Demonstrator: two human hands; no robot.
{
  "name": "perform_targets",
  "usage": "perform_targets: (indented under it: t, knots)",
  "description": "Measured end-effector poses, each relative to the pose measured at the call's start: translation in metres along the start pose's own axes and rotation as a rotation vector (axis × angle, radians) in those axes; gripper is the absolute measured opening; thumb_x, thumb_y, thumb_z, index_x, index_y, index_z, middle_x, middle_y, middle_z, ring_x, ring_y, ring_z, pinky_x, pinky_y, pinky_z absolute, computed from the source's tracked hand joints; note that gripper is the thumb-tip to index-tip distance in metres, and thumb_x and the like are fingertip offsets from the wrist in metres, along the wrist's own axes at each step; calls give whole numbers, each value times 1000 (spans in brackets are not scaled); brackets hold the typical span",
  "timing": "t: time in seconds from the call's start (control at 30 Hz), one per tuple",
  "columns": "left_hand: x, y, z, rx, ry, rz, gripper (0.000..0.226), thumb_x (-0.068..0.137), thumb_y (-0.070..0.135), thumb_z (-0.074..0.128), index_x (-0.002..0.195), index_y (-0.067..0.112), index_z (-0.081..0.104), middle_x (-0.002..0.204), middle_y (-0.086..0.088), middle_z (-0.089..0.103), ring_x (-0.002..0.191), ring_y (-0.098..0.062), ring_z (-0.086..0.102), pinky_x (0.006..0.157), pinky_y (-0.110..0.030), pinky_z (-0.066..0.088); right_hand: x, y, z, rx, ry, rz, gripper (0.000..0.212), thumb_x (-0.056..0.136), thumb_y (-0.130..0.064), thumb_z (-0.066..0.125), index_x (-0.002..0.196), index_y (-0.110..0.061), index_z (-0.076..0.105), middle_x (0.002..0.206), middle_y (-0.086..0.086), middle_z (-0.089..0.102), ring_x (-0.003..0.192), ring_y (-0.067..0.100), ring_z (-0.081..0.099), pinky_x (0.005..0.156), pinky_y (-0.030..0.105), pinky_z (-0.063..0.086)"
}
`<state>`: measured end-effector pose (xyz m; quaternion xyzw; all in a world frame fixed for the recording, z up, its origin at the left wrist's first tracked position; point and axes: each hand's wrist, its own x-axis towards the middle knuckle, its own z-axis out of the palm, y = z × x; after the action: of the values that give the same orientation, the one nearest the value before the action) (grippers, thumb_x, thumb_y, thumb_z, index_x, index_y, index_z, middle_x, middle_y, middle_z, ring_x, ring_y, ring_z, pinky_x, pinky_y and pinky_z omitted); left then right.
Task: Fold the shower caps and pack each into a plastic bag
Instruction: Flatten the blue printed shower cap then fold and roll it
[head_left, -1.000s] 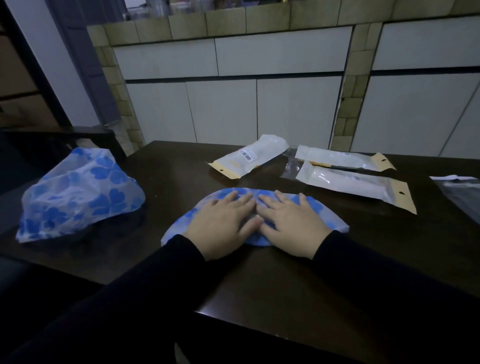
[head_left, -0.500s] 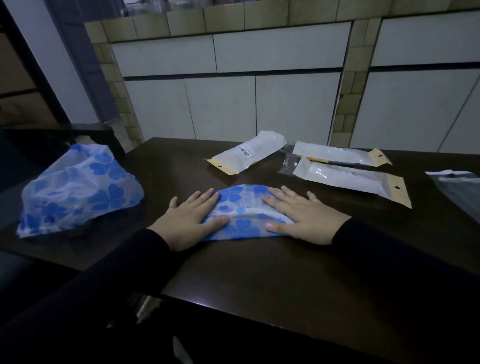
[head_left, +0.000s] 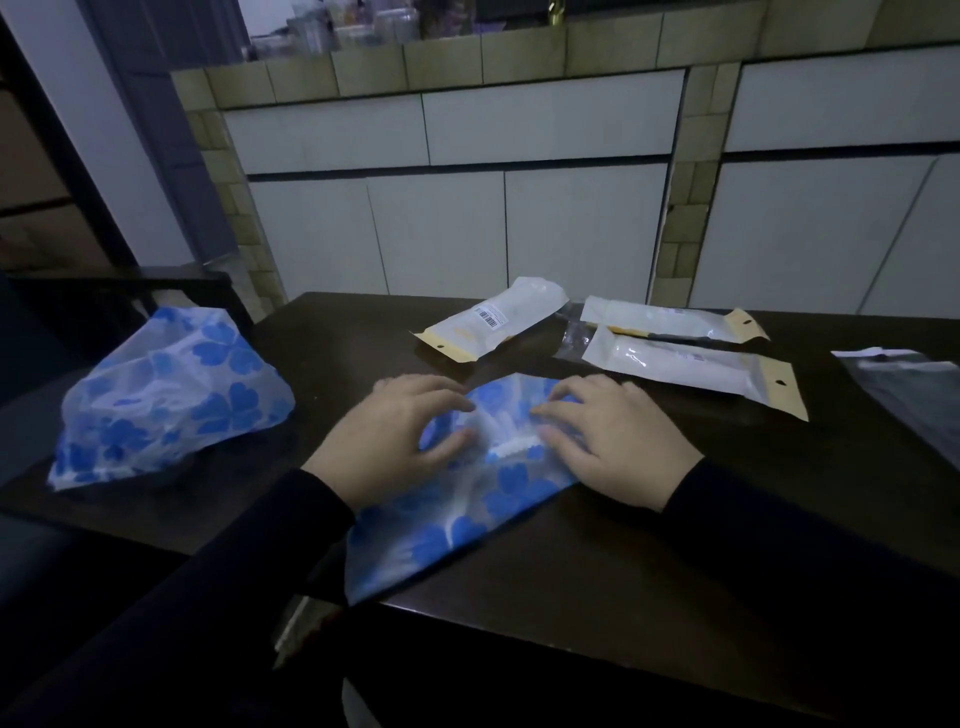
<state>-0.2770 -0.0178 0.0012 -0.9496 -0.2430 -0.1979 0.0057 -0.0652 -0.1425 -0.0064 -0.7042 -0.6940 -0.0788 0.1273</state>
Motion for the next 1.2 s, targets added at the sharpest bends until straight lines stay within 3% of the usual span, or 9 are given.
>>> perform_targets:
  t: [0.13,0.27,0.4,0.47,0.57,0.7,0.83,1.03,1.2]
  knots:
    - [1,3,9,-175,-386,-14,81,80,80,29,150,42,17,159,20,2,146,-4,-7,118,-41,3,2,-4,6,61,-257,50,60,94,-61,35,148,-36,30,144,-8,35,134,13,31,116,42,19]
    - [-2,11,7,-121,-639,-205,93,70,86,5,151,41,5,160,16,-8,147,-11,-13,113,-55,-11,10,12,2,20,-373,-2,55,98,-56,28,150,-44,14,160,-15,10,148,17,-5,111,58,-15]
    - [0,23,-5,122,-360,-138,93,71,85,-1,108,33,67,120,13,60,120,-6,46,107,-60,-2,10,17,4,106,-338,-43,51,100,-44,38,148,-45,22,160,-15,5,148,14,-5,115,52,-8]
    - [-1,21,-8,212,-217,-22,74,69,77,16,86,30,70,98,15,60,101,-7,50,108,-53,18,8,17,6,133,-186,-64,49,96,-42,49,143,-44,35,156,-14,24,144,12,18,116,45,10]
    - [-9,14,-6,-134,-223,74,46,76,73,48,102,40,66,124,17,49,116,-4,43,102,-37,39,7,14,5,104,13,-109,39,91,-46,56,129,-39,55,126,-12,50,116,7,46,98,28,33]
    - [-10,15,4,-230,-477,-47,66,80,74,45,141,54,31,157,23,12,144,-1,5,117,-39,11,5,15,2,75,-140,-94,53,88,-67,43,132,-39,53,129,-17,49,118,1,43,104,31,29]
    - [1,21,11,-121,-577,-74,77,79,78,28,148,52,5,160,17,-6,145,-3,-12,115,-49,-9,7,23,0,68,-232,-50,66,84,-72,43,141,-40,42,143,-16,37,131,4,33,114,43,14]
    - [12,26,14,-76,-293,-30,73,80,77,42,141,38,42,156,7,26,144,-14,19,116,-56,13,5,31,2,118,-27,-130,51,86,-60,54,129,-35,58,132,-11,51,119,6,45,99,27,37]
    - [-8,54,0,-463,-43,238,24,89,40,64,110,29,69,109,11,58,103,-12,57,88,-33,48,-33,21,-20,298,98,-394,28,89,-46,56,95,-24,73,99,-9,62,92,6,55,80,24,44]
